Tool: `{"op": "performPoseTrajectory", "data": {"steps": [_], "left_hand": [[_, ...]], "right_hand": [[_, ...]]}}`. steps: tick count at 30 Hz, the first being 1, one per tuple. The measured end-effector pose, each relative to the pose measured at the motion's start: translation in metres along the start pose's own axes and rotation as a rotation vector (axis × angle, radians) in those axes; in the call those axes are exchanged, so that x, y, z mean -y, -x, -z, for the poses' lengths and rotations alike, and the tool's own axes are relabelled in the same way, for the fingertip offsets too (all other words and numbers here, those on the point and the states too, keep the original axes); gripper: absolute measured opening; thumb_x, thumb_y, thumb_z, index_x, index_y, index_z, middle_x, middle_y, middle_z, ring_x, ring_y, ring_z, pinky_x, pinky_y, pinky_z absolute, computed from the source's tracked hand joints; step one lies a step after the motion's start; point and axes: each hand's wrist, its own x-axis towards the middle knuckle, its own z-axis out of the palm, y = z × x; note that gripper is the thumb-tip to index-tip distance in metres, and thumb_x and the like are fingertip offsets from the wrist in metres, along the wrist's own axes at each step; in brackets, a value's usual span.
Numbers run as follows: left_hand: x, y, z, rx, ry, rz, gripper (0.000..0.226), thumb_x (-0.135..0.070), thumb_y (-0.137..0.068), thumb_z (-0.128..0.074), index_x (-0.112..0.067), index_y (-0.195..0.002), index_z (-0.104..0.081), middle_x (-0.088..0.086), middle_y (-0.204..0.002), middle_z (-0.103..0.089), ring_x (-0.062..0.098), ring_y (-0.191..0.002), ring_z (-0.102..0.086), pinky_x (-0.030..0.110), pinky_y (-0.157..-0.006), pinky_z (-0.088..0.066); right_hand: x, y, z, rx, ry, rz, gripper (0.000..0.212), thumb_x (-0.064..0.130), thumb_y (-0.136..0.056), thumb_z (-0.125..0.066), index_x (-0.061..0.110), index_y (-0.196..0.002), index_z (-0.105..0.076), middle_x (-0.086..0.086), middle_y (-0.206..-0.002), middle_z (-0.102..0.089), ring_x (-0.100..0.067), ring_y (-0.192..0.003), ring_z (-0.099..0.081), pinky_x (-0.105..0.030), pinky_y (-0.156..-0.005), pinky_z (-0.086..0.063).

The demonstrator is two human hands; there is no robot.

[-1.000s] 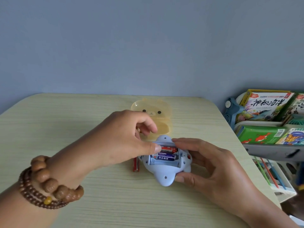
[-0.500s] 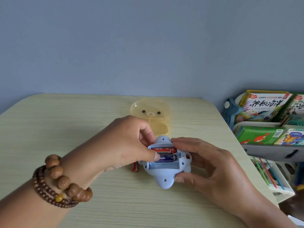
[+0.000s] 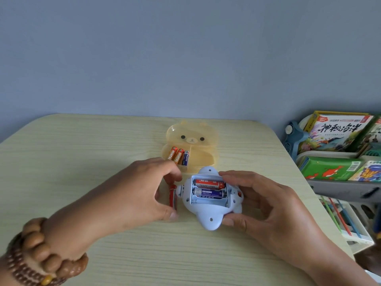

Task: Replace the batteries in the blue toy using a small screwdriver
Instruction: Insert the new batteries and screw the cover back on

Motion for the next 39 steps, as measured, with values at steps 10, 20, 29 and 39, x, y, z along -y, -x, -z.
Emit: {"op": "performPoseTrajectory", "data": {"steps": [10, 20, 29, 39], "left_hand": [[0.004, 0.002, 0.02, -0.172, 0.547, -0.111, 0.015, -0.015, -0.073, -0.086, -0.023, -0.084, -0.082, -0.013, -0.103, -0.066, 0.012, -0.081, -0.075, 0.026, -0.083, -0.06], [-0.035, -0.005, -0.001, -0.269, 0.346, -0.507, 0.034, 0.003, -0.079, -0.08, -0.02, -0.103, -0.08, -0.01, -0.103, -0.07, 0.012, -0.09, -0.072, 0.018, -0.077, -0.059], [-0.042, -0.006, -0.011, -0.223, 0.066, -0.547, 0.021, -0.01, -0.082, -0.078, -0.027, -0.093, -0.082, -0.018, -0.094, -0.076, -0.001, -0.088, -0.068, 0.016, -0.078, -0.05], [-0.041, -0.01, -0.011, -0.185, -0.01, -0.558, 0.013, -0.023, -0.08, -0.073, -0.031, -0.088, -0.078, -0.019, -0.069, -0.062, -0.001, -0.073, -0.055, 0.014, -0.067, -0.043]], "right_hand": [[0.0, 0.0, 0.0, -0.002, -0.006, -0.017, 0.063, 0.022, -0.072, -0.089, 0.022, -0.13, -0.064, 0.007, -0.13, -0.069, -0.015, -0.12, -0.067, -0.037, -0.101, -0.055], [0.003, 0.0, -0.001, -0.012, -0.032, -0.005, 0.059, 0.019, -0.072, -0.089, 0.024, -0.126, -0.065, 0.005, -0.125, -0.071, -0.016, -0.115, -0.07, -0.036, -0.097, -0.057], [0.005, 0.0, -0.001, -0.002, -0.026, 0.032, 0.057, 0.015, -0.074, -0.088, 0.021, -0.125, -0.066, 0.006, -0.125, -0.07, -0.013, -0.114, -0.07, -0.023, -0.092, -0.058], [0.006, 0.0, -0.001, 0.006, 0.003, 0.019, 0.056, 0.016, -0.077, -0.086, 0.019, -0.128, -0.065, 0.005, -0.129, -0.068, -0.015, -0.117, -0.068, -0.027, -0.094, -0.058]]}}
